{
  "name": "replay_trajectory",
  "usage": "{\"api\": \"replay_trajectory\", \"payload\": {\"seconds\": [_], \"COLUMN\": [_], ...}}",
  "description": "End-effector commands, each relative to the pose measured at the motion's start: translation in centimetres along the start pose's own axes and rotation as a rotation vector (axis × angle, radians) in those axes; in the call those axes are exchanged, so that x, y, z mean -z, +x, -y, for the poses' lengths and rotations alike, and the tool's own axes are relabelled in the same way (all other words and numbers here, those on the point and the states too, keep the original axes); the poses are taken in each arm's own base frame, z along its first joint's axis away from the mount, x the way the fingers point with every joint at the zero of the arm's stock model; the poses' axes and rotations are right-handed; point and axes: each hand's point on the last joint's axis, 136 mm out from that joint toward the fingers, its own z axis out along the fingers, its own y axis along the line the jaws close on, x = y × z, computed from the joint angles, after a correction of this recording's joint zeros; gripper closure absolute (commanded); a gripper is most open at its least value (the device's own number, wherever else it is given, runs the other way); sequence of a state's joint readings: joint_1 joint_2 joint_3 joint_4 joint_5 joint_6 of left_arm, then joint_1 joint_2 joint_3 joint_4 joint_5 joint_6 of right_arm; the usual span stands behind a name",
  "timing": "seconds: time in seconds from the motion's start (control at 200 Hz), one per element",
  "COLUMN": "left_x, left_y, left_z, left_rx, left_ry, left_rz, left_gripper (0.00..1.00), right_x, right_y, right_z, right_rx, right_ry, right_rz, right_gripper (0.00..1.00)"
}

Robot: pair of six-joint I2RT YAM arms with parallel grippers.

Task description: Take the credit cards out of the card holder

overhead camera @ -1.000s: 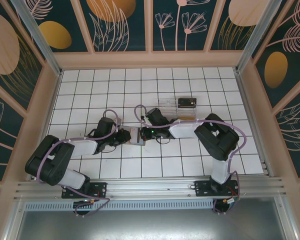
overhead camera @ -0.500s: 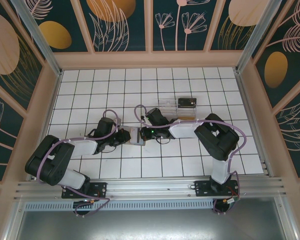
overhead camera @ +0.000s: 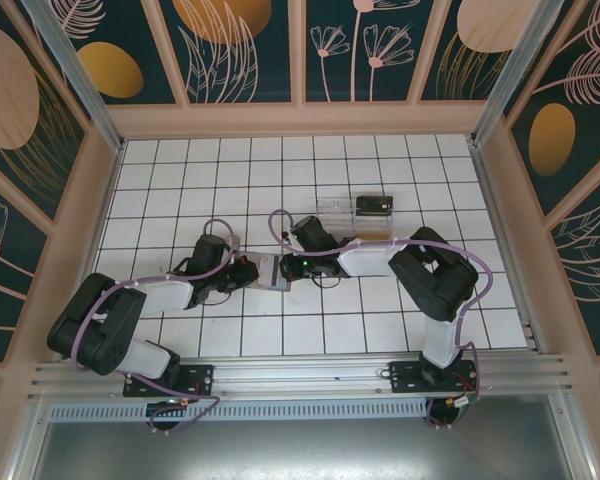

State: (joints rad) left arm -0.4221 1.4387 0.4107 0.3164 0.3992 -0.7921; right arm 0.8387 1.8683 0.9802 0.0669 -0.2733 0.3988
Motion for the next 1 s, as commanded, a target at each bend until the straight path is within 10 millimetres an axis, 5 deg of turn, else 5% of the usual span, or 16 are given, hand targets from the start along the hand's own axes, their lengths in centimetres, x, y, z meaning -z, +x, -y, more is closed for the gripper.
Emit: {"api": "replay_trajectory", "payload": {"seconds": [0.0,0.285,0.415,0.551,0.631,0.781,0.996], "left_x": [0.9,1.8,1.8,1.4,1.0,0.4,0.5], "left_y": [-0.6,-0.4,-0.5,-0.3,-0.1,0.4,0.0], "left_z": [-1.3,-2.9,-1.9,-0.4,-0.4,-0.6,-1.2], "left_rx": [0.003,0.008,-0.005,-0.016,-0.013,0.001,0.004], "left_ry": [-0.066,-0.157,-0.105,-0.01,0.0,0.017,-0.027], "left_rz": [0.039,0.048,0.053,0.038,0.02,-0.003,0.016], "left_gripper": [1.0,1.0,1.0,0.71,0.67,0.69,0.91], "right_x": [-0.3,-0.2,-0.2,-0.2,-0.2,-0.1,0.0], "right_y": [1.9,1.8,1.9,1.8,1.8,1.8,1.8], "right_z": [1.7,1.7,1.7,1.6,1.6,1.6,1.7], "right_rx": [-0.021,-0.017,-0.017,-0.016,-0.016,-0.016,-0.016], "right_ry": [0.058,0.056,0.055,0.05,0.051,0.052,0.054], "right_rz": [-0.061,-0.059,-0.06,-0.058,-0.057,-0.056,-0.056], "right_gripper": [0.99,0.99,0.99,0.99,0.99,0.99,0.99]}}
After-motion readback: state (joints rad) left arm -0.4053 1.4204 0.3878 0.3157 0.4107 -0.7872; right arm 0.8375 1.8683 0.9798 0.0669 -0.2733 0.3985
